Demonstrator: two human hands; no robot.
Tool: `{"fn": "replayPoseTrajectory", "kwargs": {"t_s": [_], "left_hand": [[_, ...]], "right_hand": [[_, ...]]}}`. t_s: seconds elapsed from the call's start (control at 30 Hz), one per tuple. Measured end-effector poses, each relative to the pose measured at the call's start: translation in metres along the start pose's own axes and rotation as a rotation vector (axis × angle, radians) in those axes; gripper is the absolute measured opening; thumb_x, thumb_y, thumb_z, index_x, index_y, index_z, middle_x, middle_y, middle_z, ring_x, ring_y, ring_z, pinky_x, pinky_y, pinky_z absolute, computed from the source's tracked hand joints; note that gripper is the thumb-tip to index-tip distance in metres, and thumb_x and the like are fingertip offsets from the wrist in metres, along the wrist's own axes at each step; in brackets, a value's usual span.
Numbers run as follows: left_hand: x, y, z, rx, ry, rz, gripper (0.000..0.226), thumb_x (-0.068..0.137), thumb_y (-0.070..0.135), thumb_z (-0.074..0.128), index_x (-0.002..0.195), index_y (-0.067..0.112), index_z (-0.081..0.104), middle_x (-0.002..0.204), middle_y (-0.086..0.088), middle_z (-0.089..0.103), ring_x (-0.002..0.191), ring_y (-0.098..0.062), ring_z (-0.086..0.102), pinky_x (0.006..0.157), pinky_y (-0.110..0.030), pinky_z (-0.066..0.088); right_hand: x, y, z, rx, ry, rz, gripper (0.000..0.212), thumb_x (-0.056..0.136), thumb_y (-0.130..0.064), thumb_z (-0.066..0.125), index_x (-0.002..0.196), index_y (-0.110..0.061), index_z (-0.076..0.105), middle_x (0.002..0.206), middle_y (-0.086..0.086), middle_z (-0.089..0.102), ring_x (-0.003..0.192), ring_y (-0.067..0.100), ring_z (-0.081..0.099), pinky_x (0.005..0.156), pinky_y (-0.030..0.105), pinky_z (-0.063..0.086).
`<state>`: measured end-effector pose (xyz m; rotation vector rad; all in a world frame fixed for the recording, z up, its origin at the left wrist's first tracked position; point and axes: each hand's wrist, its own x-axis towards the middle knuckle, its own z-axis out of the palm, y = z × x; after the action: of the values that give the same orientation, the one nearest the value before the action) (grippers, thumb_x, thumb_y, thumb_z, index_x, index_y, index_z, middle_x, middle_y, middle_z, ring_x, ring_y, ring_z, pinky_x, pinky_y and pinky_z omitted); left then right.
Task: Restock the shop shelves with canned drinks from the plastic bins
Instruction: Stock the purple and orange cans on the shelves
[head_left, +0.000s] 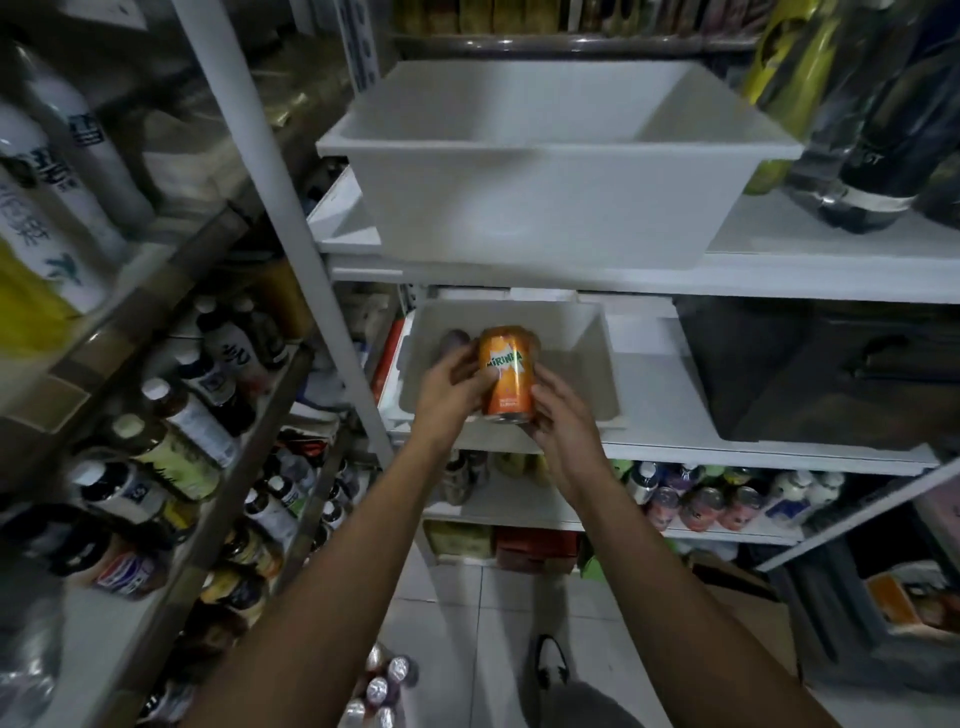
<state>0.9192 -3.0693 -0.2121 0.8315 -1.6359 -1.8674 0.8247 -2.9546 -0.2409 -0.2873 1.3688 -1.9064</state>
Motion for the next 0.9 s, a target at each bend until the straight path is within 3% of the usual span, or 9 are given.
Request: {"fn": "replayPoseTrajectory", "kwargs": {"t_s": [0.17, 0.23, 0.4, 0.47, 0.57, 0.7, 0.8, 0.9], "left_hand": [[-0.004, 0.003, -0.018, -0.049, 0.075, -0.023, 0.040, 0.097, 0.007, 0.063, 0.134, 0.005, 0.049, 0.122, -0.010, 0.064, 0.110, -0.028, 0.066, 0.078, -0.033, 0.062], [-0.003, 0.003, -0.024, -0.035, 0.093, -0.013, 0.036, 0.096, 0.010, 0.064, 0.130, 0.005, 0.053, 0.121, -0.012, 0.066, 0.105, -0.026, 0.068, 0.071, -0.030, 0.060], [-0.007, 0.011, -0.033, 0.037, 0.111, -0.004, 0.055, 0.081, 0.036, 0.079, 0.130, 0.017, 0.065, 0.119, -0.008, 0.073, 0.106, -0.026, 0.071, 0.088, -0.039, 0.059], [-0.007, 0.014, -0.038, 0.039, 0.091, -0.004, 0.044, 0.088, 0.029, 0.076, 0.129, 0.015, 0.067, 0.116, -0.010, 0.074, 0.106, -0.028, 0.071, 0.090, -0.039, 0.058], [-0.007, 0.017, -0.047, 0.023, 0.096, -0.018, 0.029, 0.093, 0.017, 0.070, 0.122, 0.013, 0.070, 0.113, -0.011, 0.074, 0.102, -0.026, 0.072, 0.087, -0.034, 0.059], [-0.010, 0.016, -0.055, -0.070, 0.097, -0.064, 0.017, 0.097, 0.014, 0.064, 0.114, 0.016, 0.065, 0.102, -0.003, 0.073, 0.083, -0.010, 0.074, 0.066, -0.021, 0.058], [-0.010, 0.016, -0.057, -0.100, 0.146, -0.088, 0.028, 0.098, 0.017, 0.063, 0.125, 0.013, 0.057, 0.109, -0.008, 0.070, 0.088, -0.016, 0.072, 0.071, -0.025, 0.061], [-0.008, 0.013, -0.064, -0.039, 0.164, -0.060, 0.028, 0.099, 0.022, 0.062, 0.124, 0.010, 0.058, 0.117, -0.011, 0.068, 0.098, -0.021, 0.071, 0.077, -0.029, 0.060]], "right_hand": [[0.006, -0.004, 0.012, -0.041, -0.054, 0.023, 0.035, 0.095, -0.009, 0.063, 0.130, -0.013, 0.060, 0.131, 0.019, 0.063, 0.104, 0.024, 0.069, 0.081, 0.031, 0.058], [0.009, -0.002, 0.020, -0.054, -0.058, 0.002, 0.044, 0.092, -0.007, 0.067, 0.134, -0.004, 0.056, 0.133, 0.023, 0.061, 0.109, 0.027, 0.067, 0.087, 0.033, 0.059], [0.002, 0.002, 0.044, -0.107, -0.075, -0.035, 0.058, 0.086, -0.004, 0.075, 0.139, 0.001, 0.053, 0.118, 0.005, 0.068, 0.115, 0.024, 0.067, 0.101, 0.042, 0.054], [0.000, 0.004, 0.051, -0.132, -0.047, -0.073, 0.063, 0.083, -0.008, 0.079, 0.140, -0.002, 0.053, 0.120, 0.004, 0.066, 0.118, 0.026, 0.064, 0.101, 0.043, 0.054], [0.002, 0.004, 0.056, -0.181, -0.064, -0.113, 0.062, 0.082, -0.018, 0.081, 0.140, -0.011, 0.057, 0.125, 0.001, 0.066, 0.116, 0.022, 0.065, 0.097, 0.039, 0.056], [0.004, -0.008, 0.059, -0.138, -0.146, -0.051, 0.042, 0.097, -0.015, 0.064, 0.138, -0.019, 0.058, 0.123, 0.003, 0.067, 0.112, 0.022, 0.066, 0.090, 0.032, 0.058], [0.005, -0.010, 0.062, -0.107, -0.173, -0.004, 0.044, 0.096, -0.013, 0.065, 0.139, -0.020, 0.057, 0.124, 0.006, 0.066, 0.110, 0.025, 0.067, 0.092, 0.039, 0.058], [0.008, -0.006, 0.063, -0.146, -0.171, -0.013, 0.051, 0.091, -0.015, 0.071, 0.139, -0.019, 0.055, 0.121, 0.008, 0.069, 0.108, 0.025, 0.070, 0.091, 0.040, 0.059]]}}
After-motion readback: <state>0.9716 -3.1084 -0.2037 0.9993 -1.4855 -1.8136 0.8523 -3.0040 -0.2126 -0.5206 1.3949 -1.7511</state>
